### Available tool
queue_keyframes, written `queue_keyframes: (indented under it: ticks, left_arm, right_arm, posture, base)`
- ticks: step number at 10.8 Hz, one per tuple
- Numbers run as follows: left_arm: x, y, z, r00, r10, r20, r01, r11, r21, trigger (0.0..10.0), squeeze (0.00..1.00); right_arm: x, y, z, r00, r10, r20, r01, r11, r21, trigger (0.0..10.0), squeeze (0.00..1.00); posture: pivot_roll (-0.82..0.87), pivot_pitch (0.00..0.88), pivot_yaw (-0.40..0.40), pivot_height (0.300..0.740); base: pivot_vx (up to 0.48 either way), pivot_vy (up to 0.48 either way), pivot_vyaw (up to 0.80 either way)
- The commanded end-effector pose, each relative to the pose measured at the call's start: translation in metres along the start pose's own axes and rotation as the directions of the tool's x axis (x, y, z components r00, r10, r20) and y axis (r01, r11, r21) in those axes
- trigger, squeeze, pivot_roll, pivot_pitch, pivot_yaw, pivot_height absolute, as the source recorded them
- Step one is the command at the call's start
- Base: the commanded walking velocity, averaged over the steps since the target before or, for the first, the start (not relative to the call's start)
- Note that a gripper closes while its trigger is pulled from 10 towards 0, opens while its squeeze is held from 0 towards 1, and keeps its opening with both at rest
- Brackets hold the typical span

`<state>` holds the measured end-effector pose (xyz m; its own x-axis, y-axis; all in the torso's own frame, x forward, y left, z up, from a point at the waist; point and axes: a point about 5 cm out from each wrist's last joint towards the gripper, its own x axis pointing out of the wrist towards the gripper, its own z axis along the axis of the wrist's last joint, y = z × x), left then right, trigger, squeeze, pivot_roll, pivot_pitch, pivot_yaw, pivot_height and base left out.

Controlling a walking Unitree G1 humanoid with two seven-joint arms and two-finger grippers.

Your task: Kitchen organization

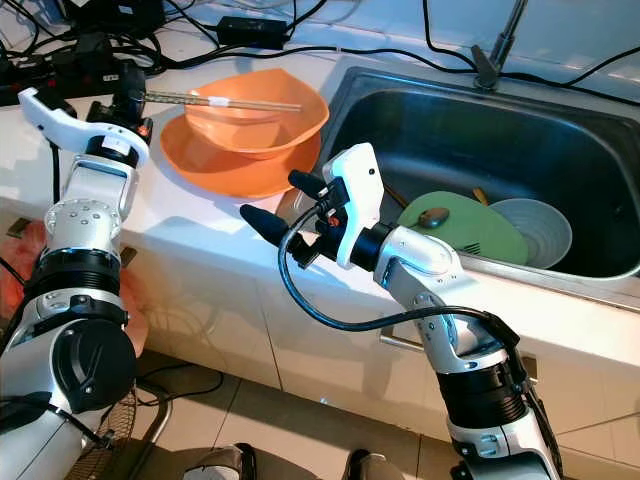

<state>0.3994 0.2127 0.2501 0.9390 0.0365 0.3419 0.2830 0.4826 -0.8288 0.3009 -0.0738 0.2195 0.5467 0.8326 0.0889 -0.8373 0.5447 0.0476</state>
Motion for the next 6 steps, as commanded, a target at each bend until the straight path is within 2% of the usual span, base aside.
queue_keyframes:
  ticks: [1,4,5,6]
  left_arm:
    - [0.003,-0.006,0.0,1.0,-0.029,0.006,0.029,0.999,-0.034,0.0,0.0]
    - [0.002,-0.013,0.002,0.994,-0.1,0.045,0.106,0.978,-0.178,0.0,0.0]
    - [0.0,-0.021,-0.001,0.986,-0.16,0.05,0.167,0.954,-0.25,0.0,0.0]
    - [-0.002,-0.027,-0.004,0.978,-0.204,0.044,0.208,0.936,-0.283,0.0,0.0]
  right_arm:
    - [0.0,-0.003,0.003,1.0,-0.008,0.009,0.008,1.0,-0.014,10.0,0.08]
    - [0.0,-0.005,0.004,1.0,-0.013,0.01,0.013,1.0,-0.018,10.0,0.08]
    - [0.001,-0.008,0.004,0.999,-0.037,0.017,0.037,0.999,-0.019,10.0,0.08]
    - [0.002,-0.011,0.006,0.997,-0.066,0.029,0.066,0.998,-0.011,10.0,0.07]
  posture:
    - [0.01,0.133,-0.001,0.74]
    - [0.01,0.128,-0.004,0.74]
    - [0.01,0.127,-0.004,0.74]
    - [0.01,0.125,-0.004,0.74]
  base:
    - [0.0,0.0,0.0]
    - [0.0,0.0,0.0]
    - [0.0,0.0,0.0]
    - [0.0,0.0,0.0]
